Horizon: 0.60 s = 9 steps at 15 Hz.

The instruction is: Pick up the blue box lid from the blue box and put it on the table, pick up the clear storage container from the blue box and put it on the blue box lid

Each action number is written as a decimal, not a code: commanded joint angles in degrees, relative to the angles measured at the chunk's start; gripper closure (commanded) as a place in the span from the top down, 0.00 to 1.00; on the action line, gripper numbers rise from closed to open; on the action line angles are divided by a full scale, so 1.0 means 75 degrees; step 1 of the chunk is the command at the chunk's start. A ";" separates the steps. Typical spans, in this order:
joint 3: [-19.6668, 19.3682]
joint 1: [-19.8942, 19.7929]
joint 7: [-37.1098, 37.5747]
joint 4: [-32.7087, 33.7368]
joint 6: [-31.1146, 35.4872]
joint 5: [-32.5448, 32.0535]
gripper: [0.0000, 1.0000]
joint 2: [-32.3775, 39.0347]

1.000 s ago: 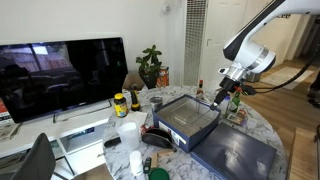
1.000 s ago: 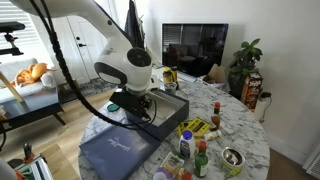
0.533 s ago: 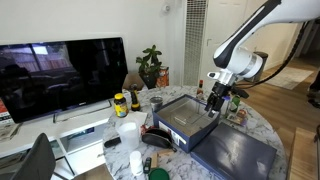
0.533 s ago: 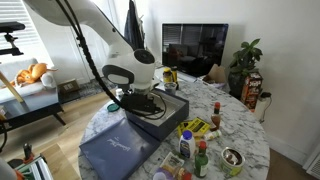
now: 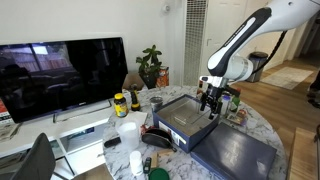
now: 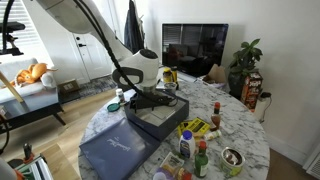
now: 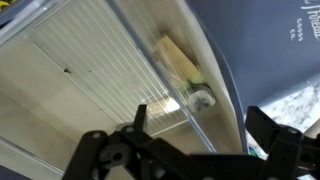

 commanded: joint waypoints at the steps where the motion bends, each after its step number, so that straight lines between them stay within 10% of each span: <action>1: 0.0270 -0.0215 -0.0494 0.0226 0.0633 -0.1033 1.00 0.0442; 3: 0.0404 -0.0359 -0.0730 0.0257 0.1023 -0.1635 1.00 0.0609; 4: 0.0463 -0.0420 -0.0833 0.0255 0.1236 -0.1954 0.75 0.0673; 9: 0.0810 -0.0754 -0.0877 0.0193 0.2046 -0.3106 0.42 0.0867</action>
